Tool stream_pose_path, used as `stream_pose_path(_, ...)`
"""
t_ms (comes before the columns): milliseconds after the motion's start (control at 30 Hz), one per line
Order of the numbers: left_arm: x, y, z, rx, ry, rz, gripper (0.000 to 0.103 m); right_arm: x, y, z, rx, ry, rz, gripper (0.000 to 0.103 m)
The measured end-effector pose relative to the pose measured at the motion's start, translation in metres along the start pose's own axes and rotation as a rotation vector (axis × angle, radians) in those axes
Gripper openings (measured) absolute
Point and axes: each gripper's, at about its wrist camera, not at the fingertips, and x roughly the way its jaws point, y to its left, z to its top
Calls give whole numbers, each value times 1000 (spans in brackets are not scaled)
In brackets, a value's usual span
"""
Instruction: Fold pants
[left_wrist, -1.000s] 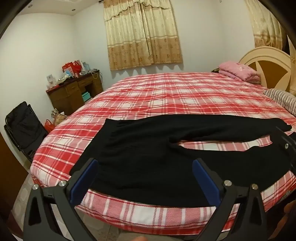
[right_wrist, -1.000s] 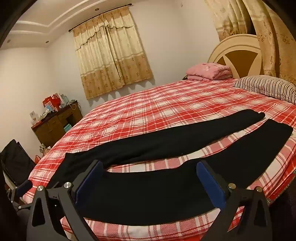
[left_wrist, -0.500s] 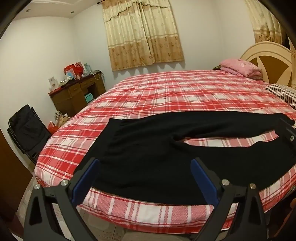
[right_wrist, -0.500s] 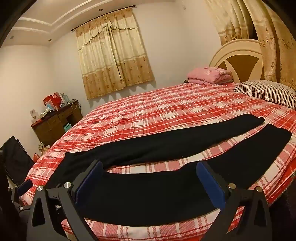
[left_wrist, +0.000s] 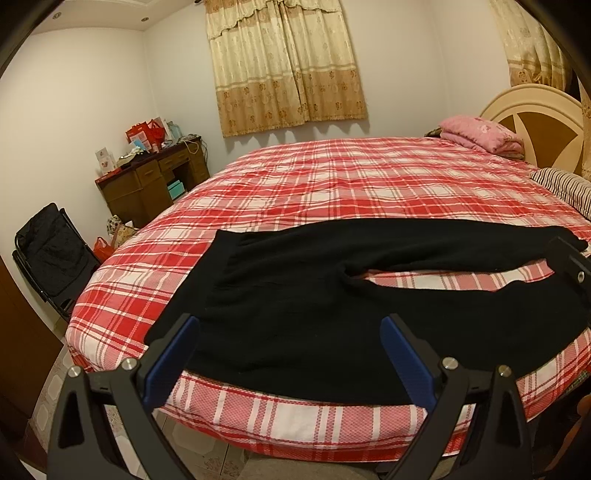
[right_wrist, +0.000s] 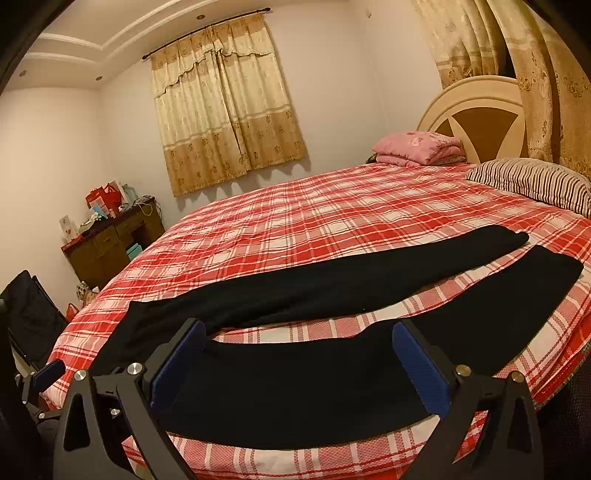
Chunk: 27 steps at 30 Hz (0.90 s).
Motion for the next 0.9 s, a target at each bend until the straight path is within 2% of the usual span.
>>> stream_pose_path(900,0,-1,-3,-5,13,-13,100,3,4,-4,-9,11,0,102)
